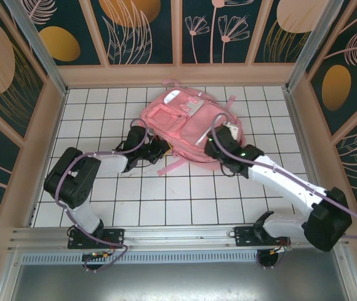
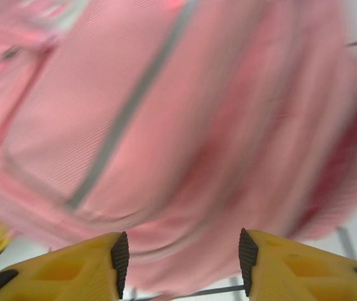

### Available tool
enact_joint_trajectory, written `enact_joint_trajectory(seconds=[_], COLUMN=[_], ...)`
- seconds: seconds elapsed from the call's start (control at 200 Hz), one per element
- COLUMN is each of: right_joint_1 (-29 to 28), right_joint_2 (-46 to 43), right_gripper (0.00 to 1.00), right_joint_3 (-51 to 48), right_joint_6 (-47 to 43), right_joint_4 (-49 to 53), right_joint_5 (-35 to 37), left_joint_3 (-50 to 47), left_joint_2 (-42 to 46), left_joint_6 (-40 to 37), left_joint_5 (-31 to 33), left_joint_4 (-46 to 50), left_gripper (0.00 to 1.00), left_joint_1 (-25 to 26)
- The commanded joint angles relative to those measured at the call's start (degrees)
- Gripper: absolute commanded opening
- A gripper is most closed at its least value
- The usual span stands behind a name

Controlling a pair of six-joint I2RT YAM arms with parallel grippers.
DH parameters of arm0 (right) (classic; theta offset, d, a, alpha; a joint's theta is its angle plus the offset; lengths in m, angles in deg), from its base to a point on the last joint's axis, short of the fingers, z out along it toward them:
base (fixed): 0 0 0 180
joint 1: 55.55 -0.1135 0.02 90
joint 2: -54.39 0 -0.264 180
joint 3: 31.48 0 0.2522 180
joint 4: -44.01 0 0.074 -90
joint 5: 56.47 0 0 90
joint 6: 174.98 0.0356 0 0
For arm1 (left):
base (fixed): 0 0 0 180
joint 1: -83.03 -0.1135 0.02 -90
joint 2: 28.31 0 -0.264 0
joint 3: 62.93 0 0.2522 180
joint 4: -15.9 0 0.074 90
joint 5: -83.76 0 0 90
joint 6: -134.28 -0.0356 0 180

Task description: Pack the student bag

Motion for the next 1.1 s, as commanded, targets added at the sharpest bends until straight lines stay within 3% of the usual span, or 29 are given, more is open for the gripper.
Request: enact_joint_trajectory(seconds=[0.0, 0.11, 0.245, 0.67, 0.981, 1.091], right_joint_1=[-6.9, -11.3, -12.2, -7.5, -5.7, -5.7], right_joint_2=[6.7, 15.1, 22.1, 31.0, 34.0, 35.4], right_gripper=[0.45, 0.37, 0.33, 0.34, 0.35, 0.4], right_joint_3=[3.0, 6.3, 7.0, 7.1, 7.4, 8.6], right_joint_6=[-1.2, -1.0, -0.5, 0.1, 0.1, -0.8], right_joint_4=[-8.3, -11.1, -15.4, -22.8, -24.4, -25.3], right_joint_5=[-4.2, -5.0, -7.0, -10.6, -9.1, -6.8], left_joint_3=[2.2, 2.3, 2.5, 3.6, 4.5, 4.6], left_joint_2=[-0.6, -0.7, -1.0, -1.4, -2.2, -2.2], left_joint_6=[0.2, -0.1, -0.4, -0.6, -0.3, -0.1], left_joint_5=[-0.5, -0.6, -0.6, -0.6, -1.1, -1.3], left_joint_4=[-3.0, -2.6, -2.2, -0.5, -0.2, -0.4], left_gripper=[0.0, 0.0, 0.0, 0.0, 0.0, 0.0], left_joint_1=[0.4, 0.4, 0.4, 0.4, 0.4, 0.4])
